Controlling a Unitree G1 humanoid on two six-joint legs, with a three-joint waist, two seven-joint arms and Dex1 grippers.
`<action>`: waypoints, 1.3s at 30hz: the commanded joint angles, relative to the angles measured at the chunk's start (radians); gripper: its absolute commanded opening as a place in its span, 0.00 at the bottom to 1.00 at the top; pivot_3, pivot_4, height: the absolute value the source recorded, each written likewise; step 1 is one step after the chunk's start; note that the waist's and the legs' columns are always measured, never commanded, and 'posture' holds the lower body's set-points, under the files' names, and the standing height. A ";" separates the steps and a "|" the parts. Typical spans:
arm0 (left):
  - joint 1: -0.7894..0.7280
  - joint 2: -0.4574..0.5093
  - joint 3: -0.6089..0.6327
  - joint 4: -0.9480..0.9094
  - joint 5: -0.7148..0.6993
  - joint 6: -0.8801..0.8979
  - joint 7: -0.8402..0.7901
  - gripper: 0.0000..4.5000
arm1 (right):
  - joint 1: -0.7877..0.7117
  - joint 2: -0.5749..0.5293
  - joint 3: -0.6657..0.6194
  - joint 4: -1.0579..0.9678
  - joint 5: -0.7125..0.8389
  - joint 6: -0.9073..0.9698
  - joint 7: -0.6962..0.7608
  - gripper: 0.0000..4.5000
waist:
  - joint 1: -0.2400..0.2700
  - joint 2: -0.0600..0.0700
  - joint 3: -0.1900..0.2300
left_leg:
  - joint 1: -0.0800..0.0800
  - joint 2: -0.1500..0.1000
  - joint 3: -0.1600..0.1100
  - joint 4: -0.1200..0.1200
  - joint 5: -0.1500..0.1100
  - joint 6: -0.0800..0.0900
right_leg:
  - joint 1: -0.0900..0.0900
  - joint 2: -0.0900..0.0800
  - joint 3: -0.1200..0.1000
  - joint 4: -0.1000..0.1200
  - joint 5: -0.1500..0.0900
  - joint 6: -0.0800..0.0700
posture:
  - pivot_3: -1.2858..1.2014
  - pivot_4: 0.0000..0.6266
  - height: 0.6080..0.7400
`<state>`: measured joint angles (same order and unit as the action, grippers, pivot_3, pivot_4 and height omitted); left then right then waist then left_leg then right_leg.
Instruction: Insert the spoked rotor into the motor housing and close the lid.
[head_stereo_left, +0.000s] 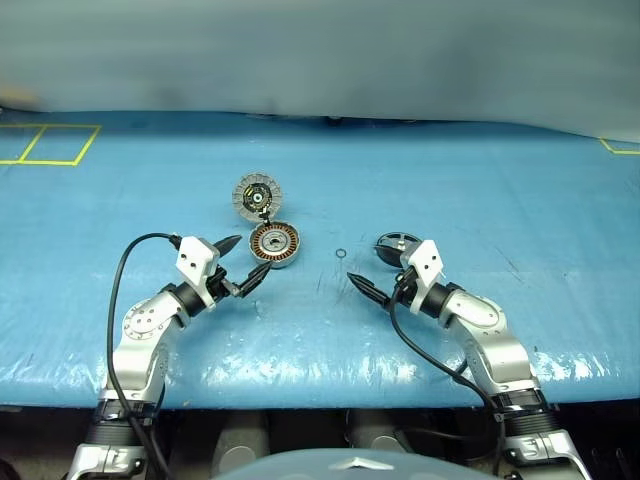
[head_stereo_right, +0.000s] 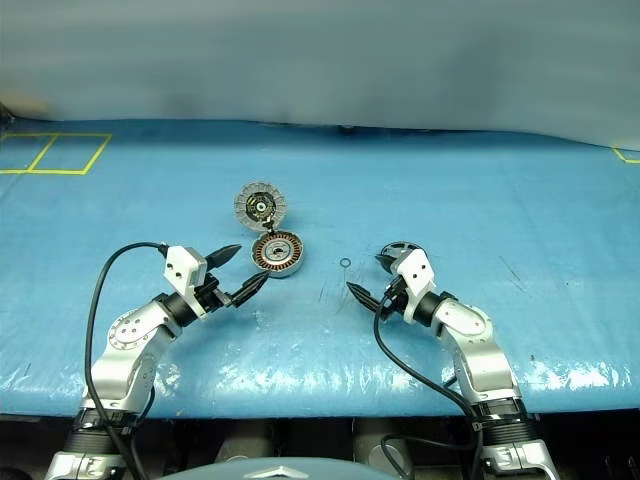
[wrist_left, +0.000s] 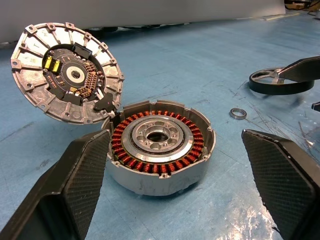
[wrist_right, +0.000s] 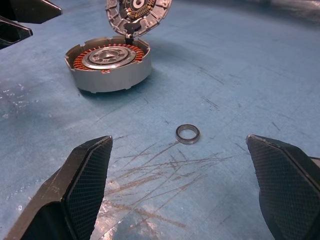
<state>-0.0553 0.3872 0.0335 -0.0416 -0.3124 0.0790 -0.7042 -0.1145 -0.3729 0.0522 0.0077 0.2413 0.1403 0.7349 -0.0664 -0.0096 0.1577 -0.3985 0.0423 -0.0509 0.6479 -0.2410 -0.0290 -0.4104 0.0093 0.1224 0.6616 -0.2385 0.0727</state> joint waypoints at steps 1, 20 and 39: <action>-0.015 0.013 0.009 -0.009 0.003 -0.016 -0.007 1.00 | -0.013 0.001 -0.006 -0.012 0.005 -0.020 0.001 1.00 | 0.000 0.000 0.000 | 0.000 0.000 0.000 0.000 0.000 0.000 | 0.000 0.000 0.000 0.000 0.000 0.000 | 0.52 0.24 1.00; -0.564 0.452 -0.430 0.061 0.487 -0.130 -0.528 1.00 | -0.064 -0.003 0.024 0.028 0.001 -0.016 0.033 1.00 | 0.002 0.000 0.001 | -0.002 -0.002 0.001 0.000 0.000 0.000 | 0.000 -0.001 0.000 -0.002 0.000 0.000 | 0.52 0.24 1.00; -1.093 0.228 -0.650 0.624 0.693 -0.474 -0.755 1.00 | -0.083 -0.039 0.034 -0.016 0.010 0.013 0.045 1.00 | -0.002 -0.002 0.004 | -0.006 -0.001 -0.003 0.002 -0.002 0.004 | -0.004 0.000 -0.002 0.001 -0.001 -0.004 | 0.52 0.24 1.00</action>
<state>-1.1128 0.6174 -0.6186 0.5609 0.3821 -0.3667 -1.4345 -0.2096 -0.4260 0.0959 0.0409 0.2402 0.1785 0.7936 -0.0685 -0.0117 0.1614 -0.4049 0.0411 -0.0536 0.6497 -0.2433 -0.0248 -0.4141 0.0097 0.1204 0.6623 -0.2395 0.0688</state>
